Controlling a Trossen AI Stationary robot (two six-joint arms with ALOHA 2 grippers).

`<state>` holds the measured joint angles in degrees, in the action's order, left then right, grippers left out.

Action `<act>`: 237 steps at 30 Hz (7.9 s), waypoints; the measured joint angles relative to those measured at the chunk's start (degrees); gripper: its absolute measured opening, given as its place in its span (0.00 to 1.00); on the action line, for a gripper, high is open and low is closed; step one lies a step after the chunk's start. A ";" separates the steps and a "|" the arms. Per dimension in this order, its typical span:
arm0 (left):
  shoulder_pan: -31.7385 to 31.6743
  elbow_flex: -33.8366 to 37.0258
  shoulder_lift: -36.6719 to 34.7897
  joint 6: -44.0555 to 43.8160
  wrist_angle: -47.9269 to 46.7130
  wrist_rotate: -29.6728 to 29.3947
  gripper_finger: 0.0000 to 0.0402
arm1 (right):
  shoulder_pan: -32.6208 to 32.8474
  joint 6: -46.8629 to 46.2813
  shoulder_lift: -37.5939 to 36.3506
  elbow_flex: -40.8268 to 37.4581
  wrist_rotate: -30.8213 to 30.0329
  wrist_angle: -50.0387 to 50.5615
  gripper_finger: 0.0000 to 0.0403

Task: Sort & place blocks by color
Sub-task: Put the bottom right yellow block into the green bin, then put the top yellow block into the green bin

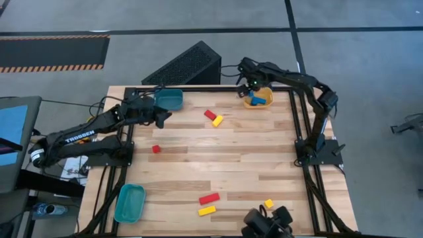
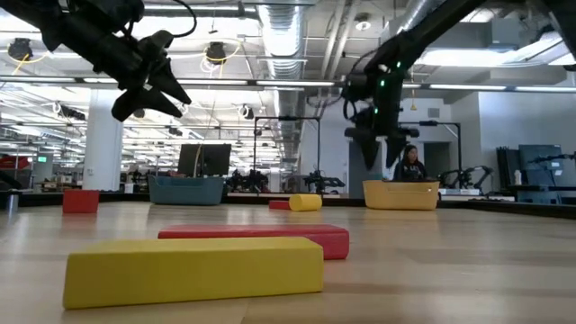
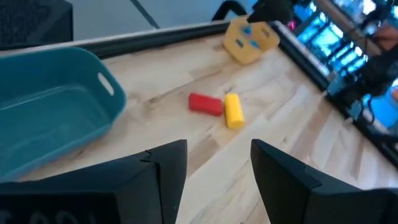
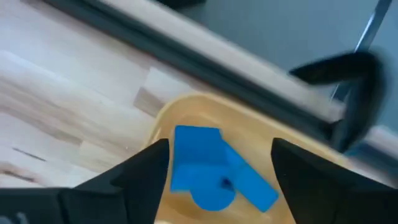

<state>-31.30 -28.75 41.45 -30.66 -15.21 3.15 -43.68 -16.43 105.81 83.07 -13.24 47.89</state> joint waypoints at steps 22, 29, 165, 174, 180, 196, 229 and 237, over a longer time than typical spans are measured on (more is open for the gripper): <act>21.11 0.00 0.67 -10.70 13.57 -19.38 0.40 | 13.65 -9.94 -29.46 -34.59 21.09 -23.79 0.75; 27.48 0.00 6.87 -10.46 20.42 -25.34 0.40 | 28.73 -19.32 -36.83 -39.34 10.06 -16.31 0.75; 56.93 -33.40 43.20 47.83 32.71 -46.85 0.28 | 57.33 -35.34 -24.30 -23.41 12.88 -66.72 0.37; 47.62 -33.58 37.62 40.78 22.38 -53.23 0.28 | 52.46 -28.26 -27.37 -23.45 19.80 -60.69 0.65; 40.20 -33.46 33.90 25.39 9.08 -59.56 0.32 | 50.23 -20.49 -33.43 -23.37 18.03 -44.71 0.66; 4.48 -31.88 38.02 9.55 -12.74 -32.18 0.32 | 41.43 -5.01 -29.12 -23.21 -2.32 -38.09 0.66; -17.05 -31.80 58.05 9.41 -17.89 -12.36 0.50 | 24.11 -5.19 -2.57 -22.60 17.21 -48.05 0.66; -16.75 -31.80 56.08 12.38 -17.82 -6.96 0.64 | 24.21 7.70 -2.08 -22.58 10.84 -48.64 0.66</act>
<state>-48.05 -60.55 97.53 -18.28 -33.03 -3.81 -19.47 -8.73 103.74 60.49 -2.40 -0.75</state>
